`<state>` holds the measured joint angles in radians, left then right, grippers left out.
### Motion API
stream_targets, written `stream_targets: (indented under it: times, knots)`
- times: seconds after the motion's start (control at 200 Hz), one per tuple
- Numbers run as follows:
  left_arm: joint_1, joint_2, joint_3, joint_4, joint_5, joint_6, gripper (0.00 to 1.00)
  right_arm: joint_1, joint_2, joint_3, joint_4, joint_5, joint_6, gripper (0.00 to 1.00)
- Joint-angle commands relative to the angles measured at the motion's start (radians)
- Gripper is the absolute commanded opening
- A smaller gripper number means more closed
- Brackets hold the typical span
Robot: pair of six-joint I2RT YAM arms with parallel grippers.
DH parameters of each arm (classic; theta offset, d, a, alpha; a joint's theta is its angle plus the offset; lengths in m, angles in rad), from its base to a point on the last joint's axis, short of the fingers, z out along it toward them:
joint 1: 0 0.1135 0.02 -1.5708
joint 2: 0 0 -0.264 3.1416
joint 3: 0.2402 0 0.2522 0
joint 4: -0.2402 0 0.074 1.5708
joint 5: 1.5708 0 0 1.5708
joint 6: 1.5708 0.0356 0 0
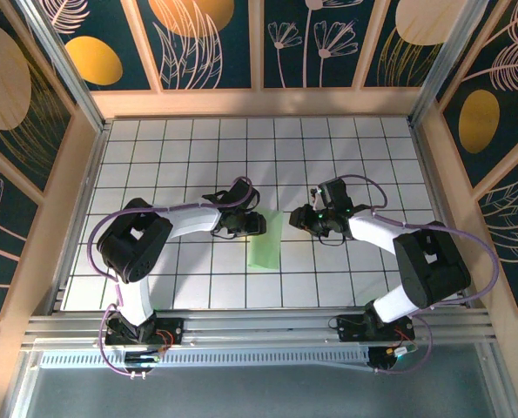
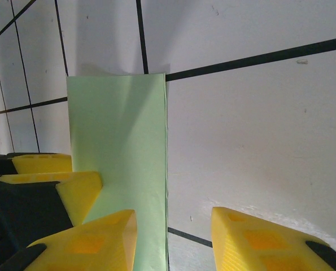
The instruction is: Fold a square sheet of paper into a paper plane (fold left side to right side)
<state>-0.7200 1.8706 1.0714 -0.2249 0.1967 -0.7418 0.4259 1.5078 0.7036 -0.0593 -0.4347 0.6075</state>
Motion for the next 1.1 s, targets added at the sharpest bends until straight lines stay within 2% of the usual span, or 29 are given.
stream_targets:
  times: [0.0,1.096]
  knots:
    - [-0.039,0.103,-0.024,-0.02,0.046,-0.007,0.43,0.002,-0.009,-0.021,0.01,-0.016,-0.011,0.4]
    - [-0.039,0.111,-0.04,-0.021,0.043,-0.047,0.44,0.028,0.006,-0.016,0.02,-0.033,-0.003,0.4]
